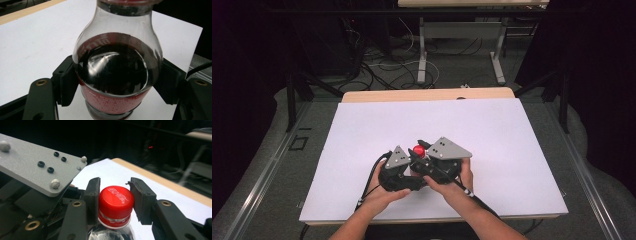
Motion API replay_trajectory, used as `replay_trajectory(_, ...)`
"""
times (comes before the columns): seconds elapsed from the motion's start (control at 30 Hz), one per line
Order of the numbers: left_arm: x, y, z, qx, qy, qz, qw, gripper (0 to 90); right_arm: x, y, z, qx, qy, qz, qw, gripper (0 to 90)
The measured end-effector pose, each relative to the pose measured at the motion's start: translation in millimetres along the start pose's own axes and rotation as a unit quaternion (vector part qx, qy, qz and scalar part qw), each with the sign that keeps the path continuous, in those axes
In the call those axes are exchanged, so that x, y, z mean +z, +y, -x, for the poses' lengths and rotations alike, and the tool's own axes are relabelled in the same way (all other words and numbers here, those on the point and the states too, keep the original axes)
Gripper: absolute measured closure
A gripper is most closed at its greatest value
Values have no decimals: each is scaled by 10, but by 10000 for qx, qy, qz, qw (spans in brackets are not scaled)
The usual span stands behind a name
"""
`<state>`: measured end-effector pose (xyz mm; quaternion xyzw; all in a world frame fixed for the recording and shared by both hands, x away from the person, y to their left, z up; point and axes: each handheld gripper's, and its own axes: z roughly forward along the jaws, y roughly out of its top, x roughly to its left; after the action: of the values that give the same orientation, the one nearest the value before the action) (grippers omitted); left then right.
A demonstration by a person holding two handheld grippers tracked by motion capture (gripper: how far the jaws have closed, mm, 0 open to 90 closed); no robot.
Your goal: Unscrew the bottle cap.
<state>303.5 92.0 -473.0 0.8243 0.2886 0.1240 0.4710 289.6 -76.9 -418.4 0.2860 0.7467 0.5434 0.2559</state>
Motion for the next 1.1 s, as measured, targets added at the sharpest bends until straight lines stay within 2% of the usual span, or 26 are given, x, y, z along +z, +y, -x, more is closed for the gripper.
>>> replay_trajectory(0.07,-7,4,1,11,-43,15,10000,298,-6,19,98,34,457,-59,9989,608)
replay_trajectory(0.1,-10,3,4,-1,-92,27,10000,298,-6,27,141,131,638,-61,9979,609)
replay_trajectory(0.17,-14,6,12,12,-157,34,9999,298,0,46,267,69,1256,-91,9920,610)
replay_trajectory(0.2,-15,8,13,94,-188,24,9998,298,0,53,325,84,1438,-131,9895,610)
replay_trajectory(0.23,-16,8,26,131,-238,2,9996,298,3,61,379,22,1725,-182,9848,610)
replay_trajectory(0.27,-6,10,32,140,-300,10,9995,298,1,68,424,-54,1927,-206,9810,611)
replay_trajectory(0.3,1,7,42,124,-332,9,9994,298,2,71,464,-47,2011,-198,9794,612)
replay_trajectory(0.37,10,7,45,211,-362,-26,9991,298,-15,84,539,-38,2315,-167,9727,612)
replay_trajectory(0.43,19,3,56,167,-360,-20,9992,299,-34,98,600,-62,2412,-148,9704,612)
replay_trajectory(0.47,21,2,55,151,-363,-20,9992,298,-49,102,612,3,2374,-120,9713,612)
replay_trajectory(0.57,15,3,43,153,-346,-63,9993,298,-78,105,619,-52,2305,-127,9730,612)
replay_trajectory(0.6,16,1,36,154,-317,-50,9994,298,-78,100,606,-68,2210,-82,9752,612)
replay_trajectory(0.67,21,-4,31,110,-306,-29,9995,298,-84,97,592,-79,2130,-137,9769,611)
replay_trajectory(0.8,24,-13,12,85,-217,-20,9997,298,-84,89,589,-83,2020,-103,9793,611)
replay_trajectory(0.83,17,-12,-4,85,-263,-67,9996,298,-88,86,588,-68,1984,-92,9801,611)
replay_trajectory(0.9,24,-28,-20,6,-210,-24,9998,298,-98,79,588,-41,1961,-64,9805,611)
replay_trajectory(0.93,19,-28,-41,39,-206,-50,9998,298,-104,76,592,-42,1939,-93,9810,611)
replay_trajectory(1.1,-9,-31,-110,-57,-90,-17,9999,298,-137,52,597,-78,1880,-133,9820,611)
